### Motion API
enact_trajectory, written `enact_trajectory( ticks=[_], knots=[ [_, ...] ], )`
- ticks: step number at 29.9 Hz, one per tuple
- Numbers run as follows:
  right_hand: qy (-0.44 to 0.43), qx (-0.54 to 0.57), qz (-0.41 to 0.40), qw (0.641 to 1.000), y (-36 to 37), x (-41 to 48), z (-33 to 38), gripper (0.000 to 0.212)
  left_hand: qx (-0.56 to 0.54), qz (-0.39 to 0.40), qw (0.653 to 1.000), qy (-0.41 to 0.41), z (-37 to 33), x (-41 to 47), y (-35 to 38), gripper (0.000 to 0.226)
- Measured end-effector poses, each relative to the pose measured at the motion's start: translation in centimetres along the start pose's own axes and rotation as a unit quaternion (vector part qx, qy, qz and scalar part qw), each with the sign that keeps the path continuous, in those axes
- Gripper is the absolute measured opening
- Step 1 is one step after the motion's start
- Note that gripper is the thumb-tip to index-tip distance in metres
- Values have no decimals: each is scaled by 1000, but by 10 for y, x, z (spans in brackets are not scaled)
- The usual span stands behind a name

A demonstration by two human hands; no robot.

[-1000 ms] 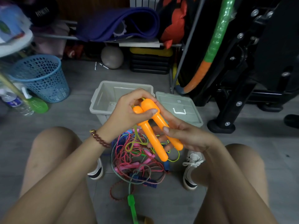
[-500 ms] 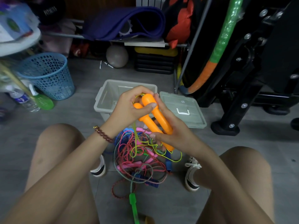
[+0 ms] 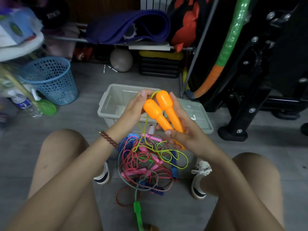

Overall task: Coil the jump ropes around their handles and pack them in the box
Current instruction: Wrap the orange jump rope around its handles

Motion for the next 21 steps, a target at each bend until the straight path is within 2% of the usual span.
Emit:
enact_trajectory(
  ticks=[3, 6, 9, 11, 13, 15, 17, 19, 21],
  knots=[
    [-17, 0, -40, 999, -9, 1, 1, 87, -66, -68, 992, -81, 19, -3, 7, 51],
    [-40, 19, -95, 994, -23, 1, -1, 87, -55, -55, 990, -121, 36, -9, 22, 47],
    [-48, -66, -154, 985, -40, 2, -7, 86, 76, 7, 989, -129, 47, -16, 39, 38],
    [-37, -155, -173, 972, -43, 4, -13, 88, 213, 68, 970, -95, 44, -23, 54, 30],
    [-17, -235, -166, 958, -40, 5, -19, 90, 356, 111, 927, -45, 36, -30, 64, 22],
    [-8, -315, -135, 940, -31, 4, -20, 89, 457, 115, 882, -1, 27, -32, 63, 21],
    [-8, -374, -100, 922, -23, 2, -19, 90, 555, 116, 822, 52, 18, -34, 62, 24],
    [1, -430, -57, 901, -12, 2, -23, 96, 620, 145, 767, 85, 13, -36, 65, 24],
    [15, -476, -10, 879, -3, 2, -31, 99, 657, 176, 726, 105, 10, -39, 68, 20]
  ],
)
Point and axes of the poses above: each hand's wrist, its own x-axis towards the middle knuckle, its own y-axis out of the palm, z = x × y, the point moved 8 cm from there along x, towards the middle knuckle, and after that the axes turned 4 degrees about -y, right-handed, at the moved point
